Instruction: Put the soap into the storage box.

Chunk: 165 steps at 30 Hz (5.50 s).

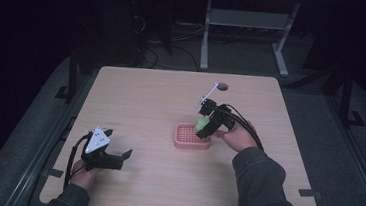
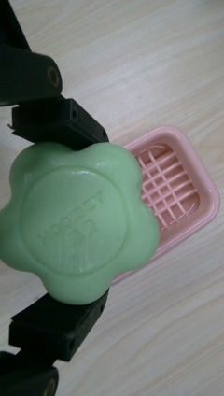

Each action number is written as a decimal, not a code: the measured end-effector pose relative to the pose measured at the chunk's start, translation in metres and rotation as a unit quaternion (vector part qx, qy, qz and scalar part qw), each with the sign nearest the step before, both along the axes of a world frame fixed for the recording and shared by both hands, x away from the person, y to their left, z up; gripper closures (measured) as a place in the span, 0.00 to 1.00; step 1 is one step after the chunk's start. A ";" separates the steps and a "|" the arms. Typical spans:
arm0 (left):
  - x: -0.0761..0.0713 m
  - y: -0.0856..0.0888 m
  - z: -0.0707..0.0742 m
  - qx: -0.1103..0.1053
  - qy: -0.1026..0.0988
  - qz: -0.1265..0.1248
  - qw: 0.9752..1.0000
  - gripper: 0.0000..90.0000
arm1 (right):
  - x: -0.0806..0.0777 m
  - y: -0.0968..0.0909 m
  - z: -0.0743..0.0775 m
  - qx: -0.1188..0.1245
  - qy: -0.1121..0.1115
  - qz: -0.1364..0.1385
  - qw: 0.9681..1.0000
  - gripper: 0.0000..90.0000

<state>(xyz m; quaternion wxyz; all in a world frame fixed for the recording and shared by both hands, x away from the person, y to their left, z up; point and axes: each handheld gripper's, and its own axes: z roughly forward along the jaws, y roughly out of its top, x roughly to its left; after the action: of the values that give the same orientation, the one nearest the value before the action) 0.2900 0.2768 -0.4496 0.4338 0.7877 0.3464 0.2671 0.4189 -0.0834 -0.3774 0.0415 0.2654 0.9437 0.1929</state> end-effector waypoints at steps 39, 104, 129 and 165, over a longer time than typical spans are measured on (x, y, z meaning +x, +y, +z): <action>0.000 -0.001 0.001 0.002 -0.002 -0.004 1.000 0.00 | 0.013 0.028 -0.029 -0.009 0.017 0.011 1.000 0.29; 0.000 0.001 0.002 -0.005 -0.006 -0.003 1.000 0.00 | 0.016 0.034 -0.036 -0.002 0.008 0.003 1.000 0.29; 0.000 0.000 0.002 -0.003 -0.006 -0.004 1.000 0.00 | 0.011 0.022 -0.023 0.023 0.006 -0.009 1.000 0.29; 0.000 0.000 0.001 -0.001 -0.004 -0.003 1.000 0.00 | -0.003 -0.017 -0.010 0.037 -0.002 -0.034 0.999 0.30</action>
<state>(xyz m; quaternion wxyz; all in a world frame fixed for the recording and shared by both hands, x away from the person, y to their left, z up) 0.2898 0.2766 -0.4485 0.4370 0.7872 0.3428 0.2681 0.4159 -0.1005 -0.3869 0.0401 0.2980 0.9265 0.2264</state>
